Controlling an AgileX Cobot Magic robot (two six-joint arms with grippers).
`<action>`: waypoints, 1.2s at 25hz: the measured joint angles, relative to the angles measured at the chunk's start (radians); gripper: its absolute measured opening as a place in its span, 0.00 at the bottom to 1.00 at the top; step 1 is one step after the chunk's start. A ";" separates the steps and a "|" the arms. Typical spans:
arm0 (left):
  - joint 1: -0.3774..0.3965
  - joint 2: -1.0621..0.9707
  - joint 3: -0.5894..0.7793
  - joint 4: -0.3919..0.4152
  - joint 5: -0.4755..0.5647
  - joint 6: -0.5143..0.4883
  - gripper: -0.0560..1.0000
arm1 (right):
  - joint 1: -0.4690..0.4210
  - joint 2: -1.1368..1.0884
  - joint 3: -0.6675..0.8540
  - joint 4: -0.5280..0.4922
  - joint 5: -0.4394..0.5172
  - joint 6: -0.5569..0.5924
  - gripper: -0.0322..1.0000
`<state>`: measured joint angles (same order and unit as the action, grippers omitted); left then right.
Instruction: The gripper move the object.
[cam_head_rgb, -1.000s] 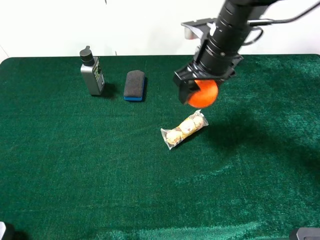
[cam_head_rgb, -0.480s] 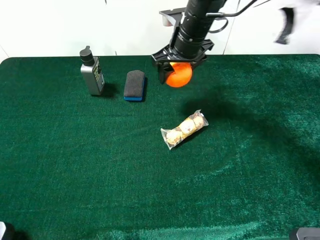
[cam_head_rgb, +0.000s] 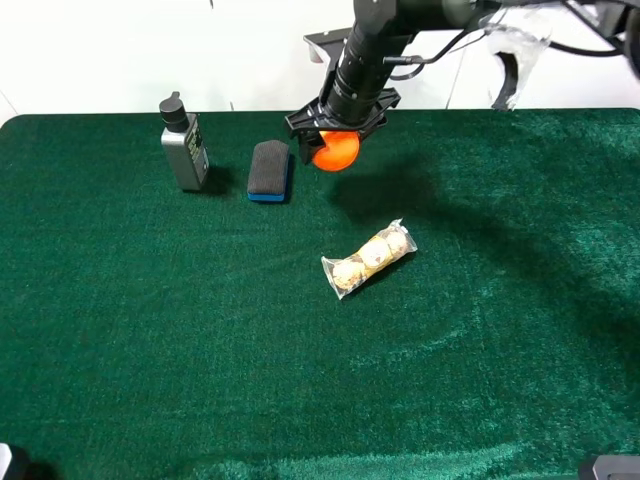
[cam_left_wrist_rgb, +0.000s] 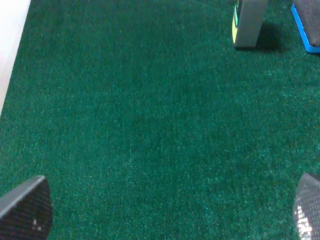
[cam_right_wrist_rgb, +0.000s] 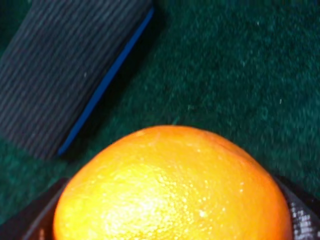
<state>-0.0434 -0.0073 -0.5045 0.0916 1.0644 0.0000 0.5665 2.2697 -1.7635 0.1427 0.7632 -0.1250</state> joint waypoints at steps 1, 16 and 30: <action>0.000 0.000 0.000 0.000 0.000 0.000 0.98 | 0.000 0.007 0.000 0.000 -0.013 0.000 0.56; 0.000 0.000 0.000 0.000 0.000 0.000 0.98 | -0.011 0.091 0.000 -0.010 -0.185 0.003 0.56; 0.000 0.000 0.000 0.000 0.000 0.000 0.98 | -0.011 0.113 0.000 -0.026 -0.184 0.004 0.56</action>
<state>-0.0434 -0.0073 -0.5045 0.0916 1.0644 0.0000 0.5556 2.3832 -1.7638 0.1171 0.5795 -0.1208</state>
